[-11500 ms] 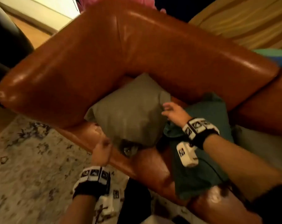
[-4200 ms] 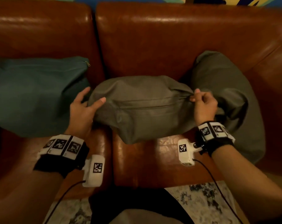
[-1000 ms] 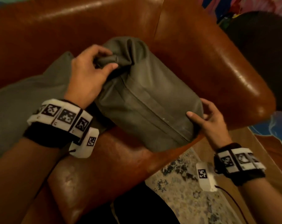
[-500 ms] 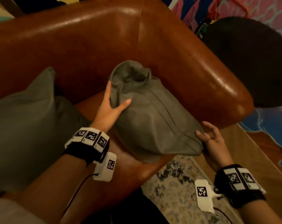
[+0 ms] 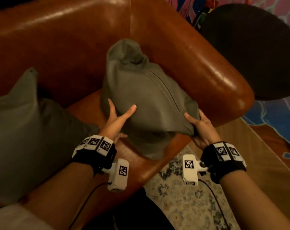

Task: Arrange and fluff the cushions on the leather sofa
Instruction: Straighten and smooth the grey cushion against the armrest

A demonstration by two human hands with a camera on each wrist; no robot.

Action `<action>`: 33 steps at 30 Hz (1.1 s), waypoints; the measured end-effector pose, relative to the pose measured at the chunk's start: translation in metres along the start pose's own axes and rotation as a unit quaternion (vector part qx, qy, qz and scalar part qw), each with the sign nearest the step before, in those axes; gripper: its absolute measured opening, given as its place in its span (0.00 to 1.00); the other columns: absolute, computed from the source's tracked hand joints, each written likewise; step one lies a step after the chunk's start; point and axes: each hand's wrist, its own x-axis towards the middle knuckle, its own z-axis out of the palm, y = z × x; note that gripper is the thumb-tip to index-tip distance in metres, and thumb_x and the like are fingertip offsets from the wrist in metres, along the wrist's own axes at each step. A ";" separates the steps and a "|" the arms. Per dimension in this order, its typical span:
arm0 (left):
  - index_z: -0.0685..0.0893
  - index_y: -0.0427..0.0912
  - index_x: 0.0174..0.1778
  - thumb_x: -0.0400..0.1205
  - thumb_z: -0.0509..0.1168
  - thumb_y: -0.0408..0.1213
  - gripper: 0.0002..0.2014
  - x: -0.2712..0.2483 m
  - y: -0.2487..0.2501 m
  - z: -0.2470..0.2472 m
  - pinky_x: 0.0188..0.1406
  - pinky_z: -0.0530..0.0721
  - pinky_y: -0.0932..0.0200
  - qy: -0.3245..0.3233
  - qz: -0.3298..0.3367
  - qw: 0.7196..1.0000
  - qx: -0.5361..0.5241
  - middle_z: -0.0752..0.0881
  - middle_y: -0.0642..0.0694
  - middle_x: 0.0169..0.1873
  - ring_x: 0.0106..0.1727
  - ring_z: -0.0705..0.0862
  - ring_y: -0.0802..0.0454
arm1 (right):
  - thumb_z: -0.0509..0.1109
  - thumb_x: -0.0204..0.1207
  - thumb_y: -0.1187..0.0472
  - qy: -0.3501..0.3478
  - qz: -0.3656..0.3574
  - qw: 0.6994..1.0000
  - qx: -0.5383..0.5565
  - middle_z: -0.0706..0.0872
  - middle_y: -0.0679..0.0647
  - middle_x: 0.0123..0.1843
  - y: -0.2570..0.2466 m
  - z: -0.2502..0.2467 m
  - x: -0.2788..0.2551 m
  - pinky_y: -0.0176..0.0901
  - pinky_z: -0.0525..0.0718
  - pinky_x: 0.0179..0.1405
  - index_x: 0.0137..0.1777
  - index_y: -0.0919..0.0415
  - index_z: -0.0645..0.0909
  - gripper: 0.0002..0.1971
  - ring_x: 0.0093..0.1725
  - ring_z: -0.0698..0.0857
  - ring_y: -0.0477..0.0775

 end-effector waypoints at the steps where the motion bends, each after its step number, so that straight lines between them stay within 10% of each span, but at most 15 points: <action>1: 0.36 0.77 0.77 0.70 0.75 0.57 0.55 0.000 0.001 -0.001 0.68 0.65 0.18 -0.001 0.009 1.000 0.012 0.61 0.61 0.82 0.80 0.66 0.43 | 0.65 0.82 0.72 -0.003 -0.004 1.000 -0.001 0.87 0.59 0.66 0.000 0.005 0.002 0.46 0.89 0.57 0.73 0.60 0.76 0.20 0.59 0.88 0.56; 12: 0.39 0.80 0.75 0.58 0.78 0.66 0.61 0.000 -0.006 0.032 0.76 0.66 0.30 0.017 0.063 0.993 0.102 0.35 0.58 0.84 0.85 0.53 0.44 | 0.63 0.82 0.72 -0.010 0.039 0.999 -0.013 0.91 0.58 0.56 -0.009 -0.012 0.004 0.40 0.91 0.43 0.65 0.59 0.81 0.15 0.47 0.93 0.52; 17: 0.32 0.83 0.72 0.65 0.76 0.64 0.58 -0.003 -0.024 0.044 0.77 0.62 0.29 -0.059 0.043 0.985 0.159 0.24 0.57 0.81 0.86 0.45 0.44 | 0.93 0.37 0.54 0.064 0.060 0.990 -0.115 0.91 0.60 0.58 0.000 -0.027 0.004 0.52 0.92 0.50 0.67 0.58 0.81 0.51 0.53 0.92 0.60; 22: 0.43 0.74 0.80 0.70 0.74 0.62 0.52 -0.003 -0.026 0.016 0.80 0.64 0.40 -0.039 0.095 0.977 0.189 0.43 0.49 0.86 0.85 0.52 0.48 | 0.76 0.75 0.63 0.178 -0.180 0.868 -0.428 0.73 0.58 0.78 -0.010 0.007 -0.018 0.55 0.73 0.77 0.81 0.55 0.65 0.36 0.75 0.74 0.56; 27: 0.84 0.48 0.64 0.81 0.69 0.48 0.17 -0.032 -0.014 -0.059 0.63 0.77 0.61 0.099 0.181 0.948 0.241 0.82 0.47 0.64 0.63 0.81 0.52 | 0.70 0.78 0.66 -0.017 -0.401 0.787 -0.468 0.75 0.49 0.67 -0.001 0.104 -0.049 0.14 0.62 0.63 0.70 0.58 0.77 0.20 0.64 0.71 0.35; 33: 0.87 0.39 0.53 0.78 0.73 0.37 0.10 -0.107 -0.021 -0.205 0.56 0.78 0.59 0.424 0.280 0.827 0.240 0.82 0.43 0.48 0.49 0.82 0.45 | 0.71 0.77 0.67 -0.234 -0.350 0.758 -0.499 0.82 0.54 0.64 0.079 0.228 -0.041 0.45 0.76 0.71 0.66 0.59 0.81 0.17 0.64 0.80 0.49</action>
